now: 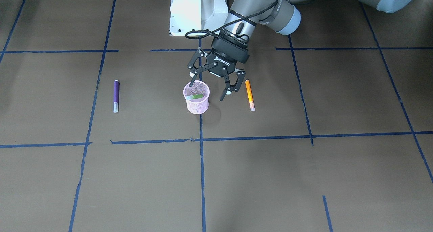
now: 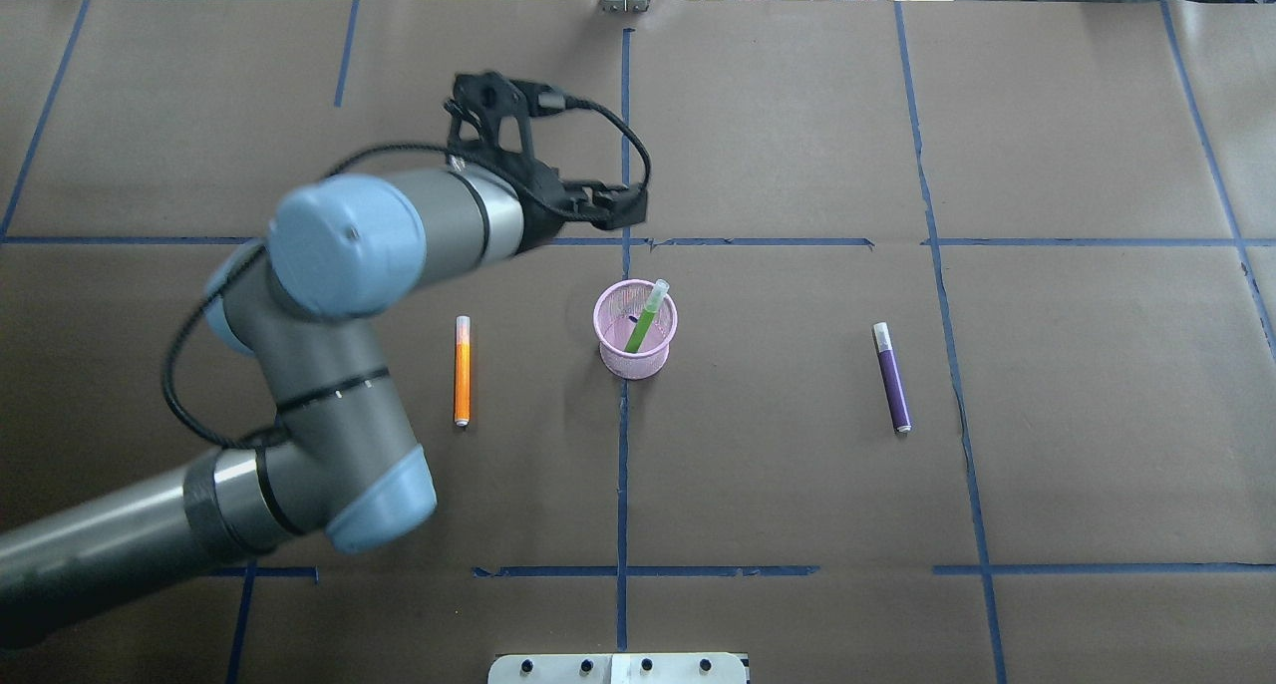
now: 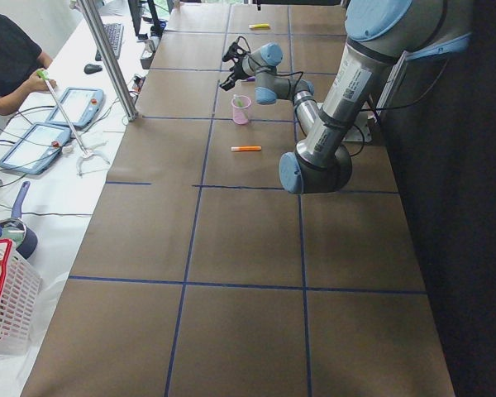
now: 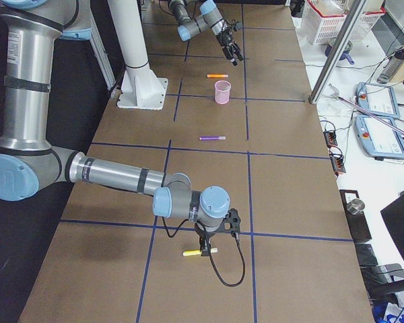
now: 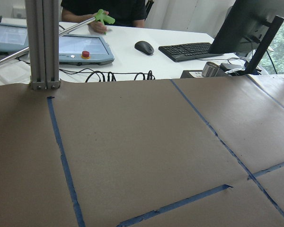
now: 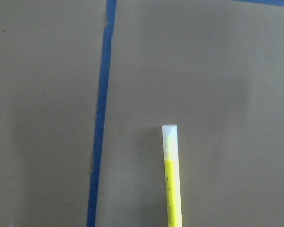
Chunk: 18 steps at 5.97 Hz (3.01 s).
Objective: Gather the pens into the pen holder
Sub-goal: 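Raise the left gripper and draw it back away from the cup, then carry a yellow marker in the right gripper toward the pink cup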
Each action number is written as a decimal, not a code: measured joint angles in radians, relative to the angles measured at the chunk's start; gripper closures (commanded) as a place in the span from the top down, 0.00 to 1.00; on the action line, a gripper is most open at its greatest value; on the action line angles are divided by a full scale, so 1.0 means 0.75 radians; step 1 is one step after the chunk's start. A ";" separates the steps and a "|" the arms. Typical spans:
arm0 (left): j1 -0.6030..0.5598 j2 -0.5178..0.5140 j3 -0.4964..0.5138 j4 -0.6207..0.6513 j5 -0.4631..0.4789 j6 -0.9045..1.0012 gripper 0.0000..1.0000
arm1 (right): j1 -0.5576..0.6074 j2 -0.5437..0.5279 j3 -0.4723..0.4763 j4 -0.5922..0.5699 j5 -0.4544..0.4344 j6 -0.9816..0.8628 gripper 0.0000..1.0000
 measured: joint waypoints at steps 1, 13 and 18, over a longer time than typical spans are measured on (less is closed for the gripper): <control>-0.111 0.021 -0.001 0.116 -0.182 0.036 1.00 | -0.030 0.078 -0.124 0.014 0.000 0.045 0.95; -0.373 0.187 -0.064 0.376 -0.489 0.386 1.00 | -0.160 0.229 -0.367 0.026 0.012 0.032 0.00; -0.640 0.466 -0.055 0.390 -0.720 0.745 1.00 | -0.291 0.231 0.130 0.522 -0.008 0.469 0.00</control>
